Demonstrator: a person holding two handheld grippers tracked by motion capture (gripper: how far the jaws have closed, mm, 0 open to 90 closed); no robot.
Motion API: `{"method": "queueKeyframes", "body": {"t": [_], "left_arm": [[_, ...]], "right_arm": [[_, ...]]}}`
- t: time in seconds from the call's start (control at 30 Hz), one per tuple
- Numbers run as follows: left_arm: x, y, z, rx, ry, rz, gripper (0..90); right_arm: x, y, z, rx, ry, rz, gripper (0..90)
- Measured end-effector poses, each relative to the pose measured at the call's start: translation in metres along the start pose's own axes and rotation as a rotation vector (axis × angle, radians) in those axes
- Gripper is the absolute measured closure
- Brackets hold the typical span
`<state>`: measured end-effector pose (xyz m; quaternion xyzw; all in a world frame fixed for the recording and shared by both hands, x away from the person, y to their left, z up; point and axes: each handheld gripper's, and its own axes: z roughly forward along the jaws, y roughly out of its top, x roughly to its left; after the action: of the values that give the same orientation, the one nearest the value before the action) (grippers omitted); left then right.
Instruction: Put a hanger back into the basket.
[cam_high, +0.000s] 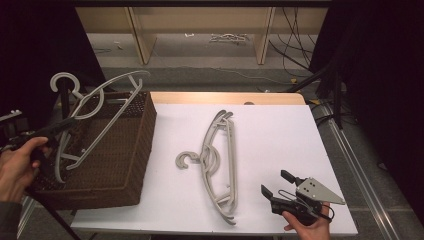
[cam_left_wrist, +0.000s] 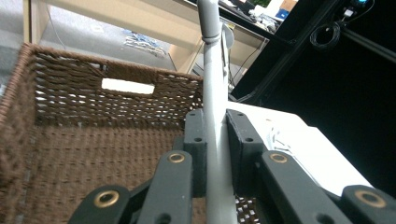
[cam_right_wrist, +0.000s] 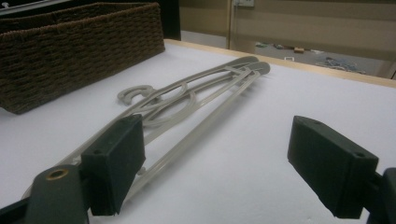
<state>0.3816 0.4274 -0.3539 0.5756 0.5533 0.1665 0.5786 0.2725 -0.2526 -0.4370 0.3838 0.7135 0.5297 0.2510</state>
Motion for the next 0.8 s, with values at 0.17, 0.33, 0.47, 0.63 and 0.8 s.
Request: {"method": "queueKeyframes", "body": {"t": [0.17, 0.33, 0.47, 0.63, 0.8], "left_arm": [[0.008, 0.001, -0.005, 0.015, 0.02, 0.063, 79.5], [0.019, -0.001, -0.011, 0.026, 0.028, 0.105, 79.5], [0.025, -0.004, -0.014, 0.046, 0.026, 0.143, 79.4], [0.03, -0.009, -0.015, 0.066, 0.014, 0.138, 79.5], [0.034, -0.011, -0.013, 0.084, 0.014, 0.141, 79.4]], "right_arm": [[0.0, 0.0, 0.0, 0.007, 0.007, 0.002, 20.0], [0.0, -0.001, 0.001, 0.006, 0.006, 0.01, 20.1], [-0.001, -0.001, 0.001, 0.012, 0.005, 0.002, 20.1], [-0.001, -0.002, 0.002, 0.013, 0.008, 0.004, 20.1], [-0.001, -0.002, 0.002, 0.013, 0.017, 0.009, 20.2]]}}
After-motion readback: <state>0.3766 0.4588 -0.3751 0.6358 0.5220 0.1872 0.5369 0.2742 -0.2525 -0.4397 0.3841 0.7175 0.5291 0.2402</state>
